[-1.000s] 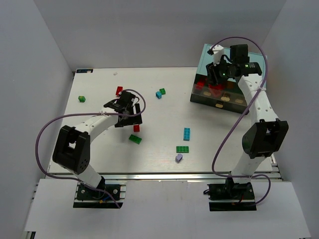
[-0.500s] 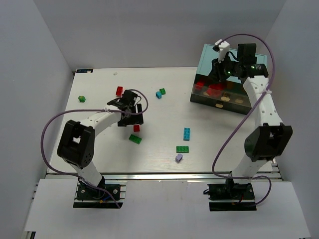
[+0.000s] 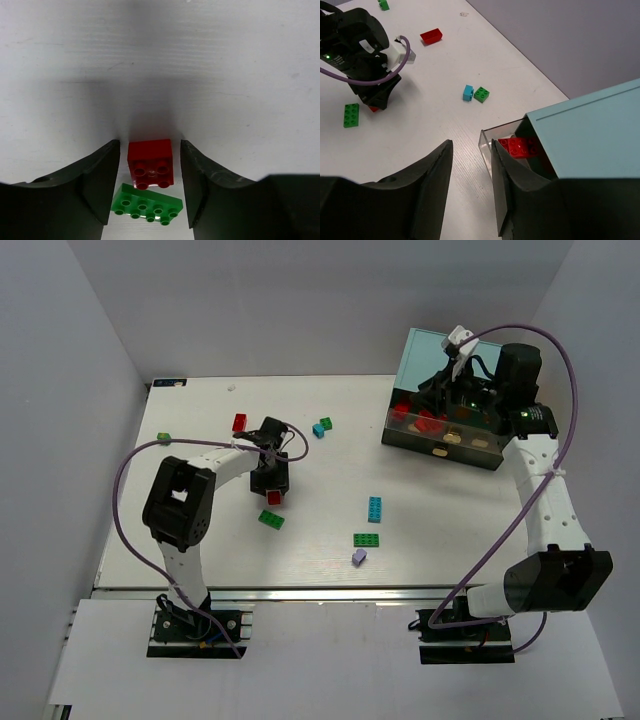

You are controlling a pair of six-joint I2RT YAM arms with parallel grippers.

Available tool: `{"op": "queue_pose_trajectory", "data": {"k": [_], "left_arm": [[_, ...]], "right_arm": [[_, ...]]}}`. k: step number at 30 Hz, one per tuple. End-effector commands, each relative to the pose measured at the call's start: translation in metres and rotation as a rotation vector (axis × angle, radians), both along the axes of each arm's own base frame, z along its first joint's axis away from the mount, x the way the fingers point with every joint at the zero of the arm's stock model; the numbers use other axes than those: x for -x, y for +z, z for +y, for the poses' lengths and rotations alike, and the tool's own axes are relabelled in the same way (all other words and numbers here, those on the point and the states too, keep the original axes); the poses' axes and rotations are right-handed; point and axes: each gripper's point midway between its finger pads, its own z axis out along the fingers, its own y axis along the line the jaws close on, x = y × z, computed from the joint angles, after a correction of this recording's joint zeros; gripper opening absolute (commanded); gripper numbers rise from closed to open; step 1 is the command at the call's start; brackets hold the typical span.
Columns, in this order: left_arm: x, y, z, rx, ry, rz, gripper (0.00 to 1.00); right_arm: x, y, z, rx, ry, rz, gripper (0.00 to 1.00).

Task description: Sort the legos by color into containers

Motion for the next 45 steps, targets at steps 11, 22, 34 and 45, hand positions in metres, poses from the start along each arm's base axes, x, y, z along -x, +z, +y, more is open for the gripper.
{"op": "queue_pose_trajectory", "data": {"k": [11, 22, 34, 45], "left_arm": [[0.0, 0.022, -0.009, 0.025, -0.01, -0.016, 0.28], [-0.057, 0.211, -0.117, 0.572, -0.255, -0.409, 0.09], [-0.119, 0.356, -0.244, 1.027, -0.449, -0.665, 0.07], [-0.104, 0.356, -0.31, 1.171, -0.512, -0.74, 0.07]], "right_arm": [[-0.002, 0.008, 0.0, -0.052, 0.002, -0.007, 0.42], [-0.019, 0.025, -0.032, -0.153, -0.267, -0.031, 0.0], [-0.02, 0.022, -0.054, -0.197, -0.367, -0.008, 0.0], [-0.015, 0.012, -0.061, -0.207, -0.381, 0.017, 0.0]]}}
